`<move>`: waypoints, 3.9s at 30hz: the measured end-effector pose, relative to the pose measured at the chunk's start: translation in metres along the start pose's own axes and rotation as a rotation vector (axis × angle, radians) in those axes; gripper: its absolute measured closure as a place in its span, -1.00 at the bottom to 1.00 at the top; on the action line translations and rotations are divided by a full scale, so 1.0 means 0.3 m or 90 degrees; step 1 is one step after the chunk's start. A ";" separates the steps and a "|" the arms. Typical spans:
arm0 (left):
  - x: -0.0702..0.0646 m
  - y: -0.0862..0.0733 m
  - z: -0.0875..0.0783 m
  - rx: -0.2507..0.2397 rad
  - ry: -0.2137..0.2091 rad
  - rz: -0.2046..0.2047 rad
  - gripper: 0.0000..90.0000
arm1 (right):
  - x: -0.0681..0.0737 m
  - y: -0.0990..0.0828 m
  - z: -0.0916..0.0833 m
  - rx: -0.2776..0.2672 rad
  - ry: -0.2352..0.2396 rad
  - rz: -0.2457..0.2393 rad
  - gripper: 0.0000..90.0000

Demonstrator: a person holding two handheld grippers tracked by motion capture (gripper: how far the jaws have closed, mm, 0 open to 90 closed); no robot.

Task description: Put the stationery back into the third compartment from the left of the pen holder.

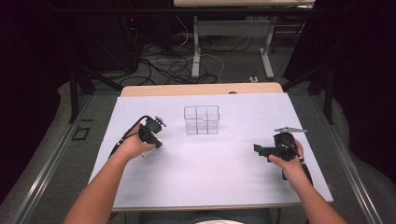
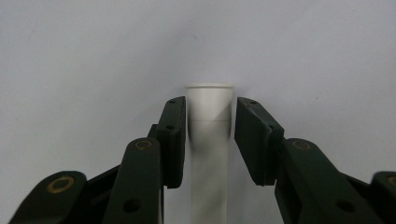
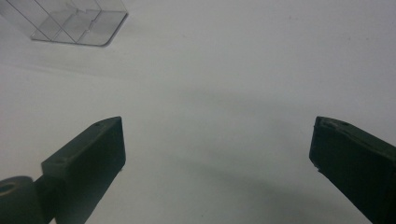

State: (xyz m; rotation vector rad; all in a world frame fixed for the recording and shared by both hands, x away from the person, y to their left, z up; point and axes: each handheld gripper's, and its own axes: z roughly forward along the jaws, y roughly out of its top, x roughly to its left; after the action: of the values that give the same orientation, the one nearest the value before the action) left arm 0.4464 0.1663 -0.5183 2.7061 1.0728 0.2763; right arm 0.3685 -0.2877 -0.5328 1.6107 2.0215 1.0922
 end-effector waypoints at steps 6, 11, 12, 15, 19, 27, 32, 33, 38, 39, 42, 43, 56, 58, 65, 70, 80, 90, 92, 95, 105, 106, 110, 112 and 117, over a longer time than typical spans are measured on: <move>-0.001 0.007 0.015 0.009 0.000 0.003 0.45 | -0.001 -0.001 0.002 0.002 -0.001 -0.001 -0.93; 0.003 0.009 0.019 0.014 -0.003 0.008 0.46 | 0.001 -0.002 0.002 0.004 0.000 0.002 -0.93; 0.004 0.010 0.019 0.015 -0.004 0.008 0.46 | 0.001 -0.002 0.003 0.006 0.000 0.002 -0.93; 0.004 0.009 0.024 0.013 -0.004 0.004 0.47 | 0.001 -0.003 0.004 0.007 -0.003 0.002 -0.93; 0.003 0.010 0.029 0.019 -0.005 0.010 0.47 | 0.001 -0.003 0.005 0.004 -0.001 -0.006 -0.93; 0.007 0.008 0.032 0.014 -0.011 0.009 0.48 | 0.003 -0.004 0.006 0.007 0.001 -0.006 -0.93; 0.010 0.010 0.030 0.020 -0.011 0.012 0.48 | 0.006 -0.005 0.007 0.010 0.001 -0.004 -0.93; 0.010 0.010 0.030 0.020 -0.012 0.013 0.48 | 0.005 -0.005 0.007 0.010 0.000 -0.004 -0.92; 0.009 0.009 0.031 0.015 -0.012 0.005 0.49 | 0.003 -0.005 0.007 0.008 0.000 -0.007 -0.92; 0.009 0.009 0.031 0.016 -0.010 0.006 0.49 | 0.003 -0.005 0.007 0.008 0.000 -0.007 -0.92; 0.014 0.008 0.028 0.022 -0.004 0.005 0.49 | 0.003 -0.005 0.007 0.008 0.000 -0.007 -0.92; 0.017 0.006 0.027 0.023 -0.005 0.001 0.49 | 0.003 -0.005 0.007 0.008 0.000 -0.007 -0.92; 0.043 -0.010 -0.037 -0.027 -0.013 -0.082 0.49 | 0.003 -0.005 0.007 0.008 -0.001 -0.007 -0.92; 0.047 -0.012 -0.049 -0.046 -0.013 -0.093 0.49 | 0.002 -0.005 0.007 0.008 -0.001 -0.007 -0.92; 0.051 -0.007 -0.081 -0.077 -0.027 -0.105 0.49 | 0.002 -0.005 0.007 0.008 -0.002 -0.007 -0.92; 0.041 0.002 -0.100 -0.114 -0.032 -0.103 0.49 | 0.001 -0.005 0.008 0.008 -0.003 -0.007 -0.92; 0.010 0.027 -0.149 -0.231 -0.050 -0.106 0.49 | 0.000 -0.004 0.006 0.008 -0.002 -0.008 -0.92; -0.028 0.055 -0.190 -0.329 -0.061 -0.110 0.49 | 0.002 -0.004 0.006 0.008 -0.001 -0.008 -0.92; -0.033 0.060 -0.200 -0.351 -0.063 -0.115 0.49 | 0.002 -0.004 0.006 0.008 -0.002 -0.008 -0.92; -0.043 0.069 -0.212 -0.387 -0.065 -0.128 0.49 | 0.001 -0.004 0.006 0.008 -0.002 -0.009 -0.92; -0.071 0.103 -0.227 -0.478 -0.055 -0.146 0.49 | 0.005 -0.004 0.005 0.009 0.000 -0.007 -0.92; -0.073 0.108 -0.227 -0.488 -0.053 -0.147 0.49 | 0.004 -0.004 0.005 0.009 -0.001 -0.007 -0.92; -0.084 0.124 -0.233 -0.510 -0.056 -0.154 0.49 | 0.004 -0.004 0.004 0.007 0.000 -0.006 -0.92; -0.090 0.133 -0.234 -0.521 -0.061 -0.157 0.49 | 0.004 -0.003 0.004 0.007 -0.001 -0.008 -0.92; -0.106 0.160 -0.236 -0.539 -0.065 -0.157 0.49 | 0.004 -0.003 0.003 0.006 0.000 -0.008 -0.92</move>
State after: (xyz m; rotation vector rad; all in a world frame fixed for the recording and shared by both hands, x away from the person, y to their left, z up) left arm 0.4371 0.1195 -0.4406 1.8051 0.9538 0.4244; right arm 0.3682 -0.2863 -0.5338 1.6007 2.0371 1.0800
